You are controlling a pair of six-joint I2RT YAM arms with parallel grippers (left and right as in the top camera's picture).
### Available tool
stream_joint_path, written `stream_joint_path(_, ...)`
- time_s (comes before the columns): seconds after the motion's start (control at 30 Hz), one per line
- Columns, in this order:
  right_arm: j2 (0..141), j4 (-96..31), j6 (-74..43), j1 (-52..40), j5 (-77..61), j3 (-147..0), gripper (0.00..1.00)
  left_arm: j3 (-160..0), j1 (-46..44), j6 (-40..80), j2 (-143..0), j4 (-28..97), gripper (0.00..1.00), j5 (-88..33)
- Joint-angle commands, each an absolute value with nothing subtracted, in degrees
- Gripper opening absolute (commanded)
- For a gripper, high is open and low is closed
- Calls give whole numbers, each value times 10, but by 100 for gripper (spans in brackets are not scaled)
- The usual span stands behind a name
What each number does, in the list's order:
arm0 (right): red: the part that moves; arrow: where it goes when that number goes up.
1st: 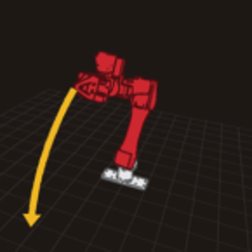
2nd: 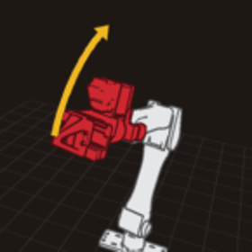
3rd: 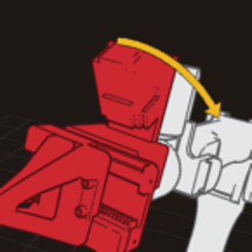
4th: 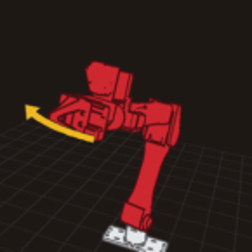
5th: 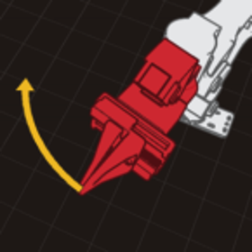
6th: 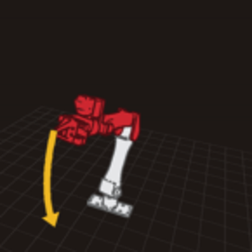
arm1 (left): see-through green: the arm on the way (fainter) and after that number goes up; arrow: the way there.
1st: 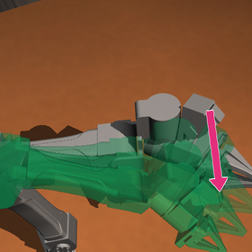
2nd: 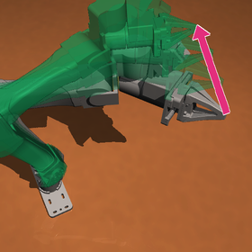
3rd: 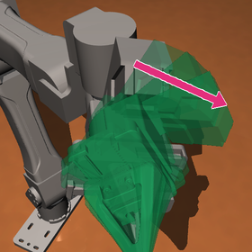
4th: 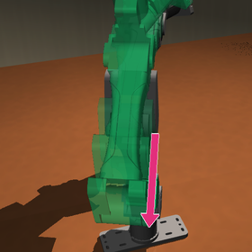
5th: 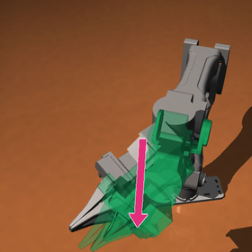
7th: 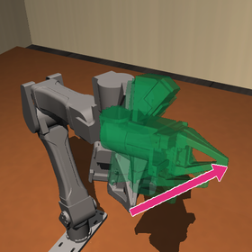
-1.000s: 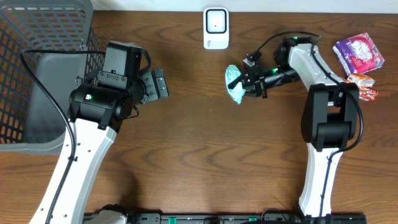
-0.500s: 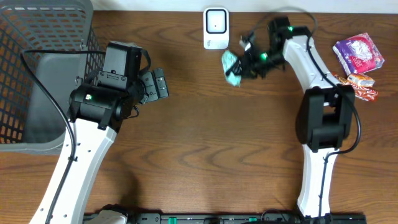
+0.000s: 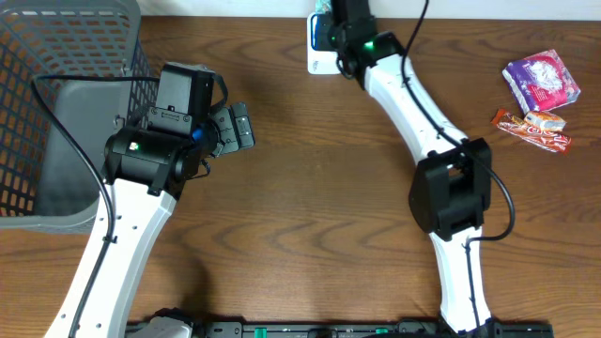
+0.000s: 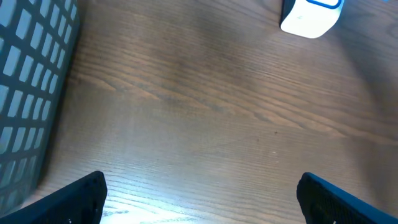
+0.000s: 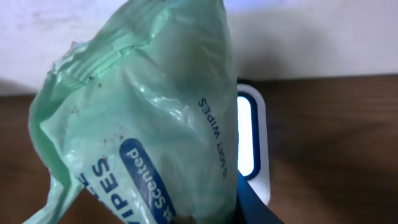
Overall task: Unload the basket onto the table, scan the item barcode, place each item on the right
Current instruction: 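Hold the green wipes pack over the white scanner, then carry the wipes pack right and release it beside the other items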
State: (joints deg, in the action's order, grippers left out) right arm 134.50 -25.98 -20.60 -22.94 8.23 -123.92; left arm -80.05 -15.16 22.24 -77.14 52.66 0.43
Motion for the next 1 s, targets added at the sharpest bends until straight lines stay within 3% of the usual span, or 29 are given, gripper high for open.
stream_joint_path(0.0,1369,-253,-216,-227,146,-1232,1,-801,-152,217,-771,529,98,16)
stream_joint_path(0.2,1338,-290,-217,-189,204,-1234,1,-801,-152,217,-771,529,98,16)
stream_joint_path(0.43,1301,-459,-219,-71,356,-1234,2,-801,-152,217,-771,529,98,16)
stream_joint_path(0.67,1305,-606,-297,70,356,-1227,2,-801,-152,217,-771,529,98,16)
stream_joint_path(0.97,1305,-638,-362,215,265,-1213,1,-801,-152,217,-771,529,98,16)
